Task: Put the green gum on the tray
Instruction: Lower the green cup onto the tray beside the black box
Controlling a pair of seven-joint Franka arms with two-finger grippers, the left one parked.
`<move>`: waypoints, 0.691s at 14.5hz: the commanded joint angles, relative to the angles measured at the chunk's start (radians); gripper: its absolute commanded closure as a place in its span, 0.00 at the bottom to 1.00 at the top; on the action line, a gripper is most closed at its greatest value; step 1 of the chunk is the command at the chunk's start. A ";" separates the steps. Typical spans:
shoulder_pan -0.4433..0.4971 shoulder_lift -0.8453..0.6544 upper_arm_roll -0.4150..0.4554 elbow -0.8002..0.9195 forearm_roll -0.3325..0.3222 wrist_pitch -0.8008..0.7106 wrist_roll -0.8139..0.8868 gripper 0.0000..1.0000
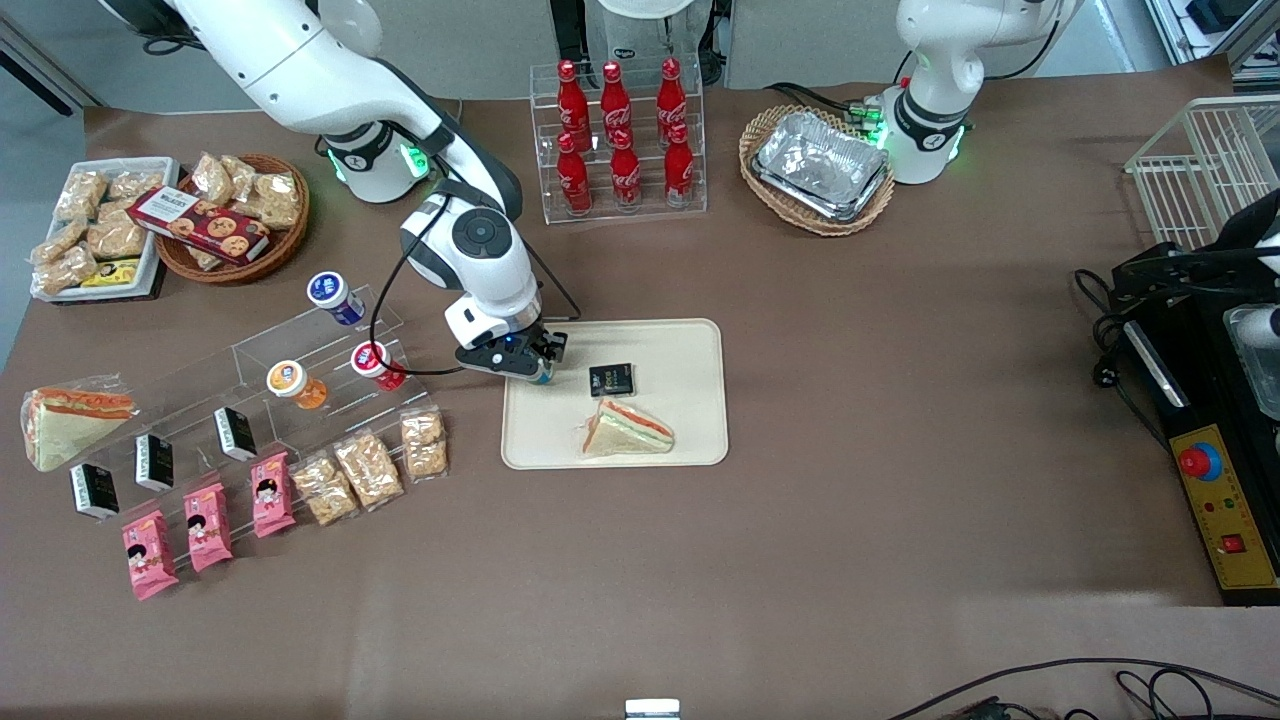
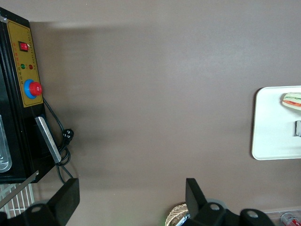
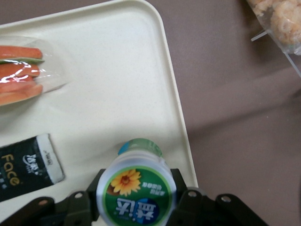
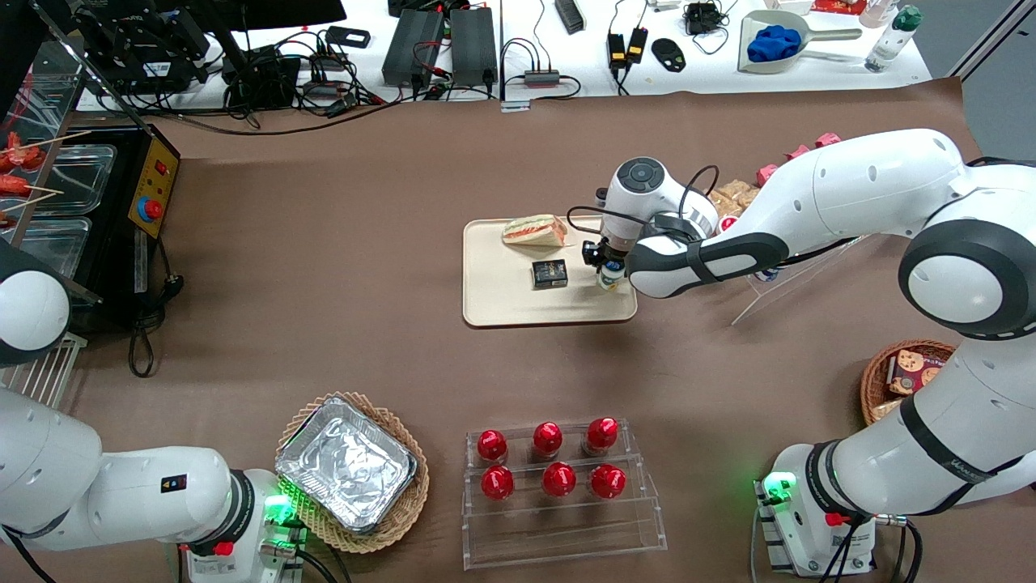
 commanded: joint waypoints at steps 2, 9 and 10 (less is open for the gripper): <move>-0.001 0.029 0.002 -0.002 -0.094 0.029 0.081 0.26; -0.002 0.033 0.002 -0.002 -0.095 0.029 0.081 0.15; -0.002 0.033 0.002 0.000 -0.095 0.029 0.079 0.15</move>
